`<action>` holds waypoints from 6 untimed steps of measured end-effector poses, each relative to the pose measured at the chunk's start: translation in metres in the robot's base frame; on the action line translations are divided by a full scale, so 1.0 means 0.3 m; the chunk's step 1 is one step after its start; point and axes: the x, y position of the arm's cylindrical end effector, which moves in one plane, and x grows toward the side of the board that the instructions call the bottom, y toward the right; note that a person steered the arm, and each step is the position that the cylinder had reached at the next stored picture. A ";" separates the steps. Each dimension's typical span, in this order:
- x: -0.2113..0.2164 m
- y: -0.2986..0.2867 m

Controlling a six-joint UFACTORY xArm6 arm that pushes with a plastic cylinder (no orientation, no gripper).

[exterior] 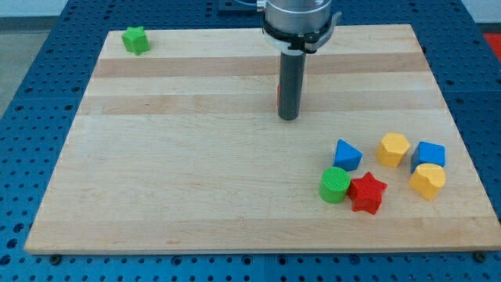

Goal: Place the red circle at the top center of the board

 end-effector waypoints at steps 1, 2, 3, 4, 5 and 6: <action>-0.075 0.016; -0.159 0.047; -0.250 0.069; -0.346 0.072; -0.427 0.059; -0.486 0.019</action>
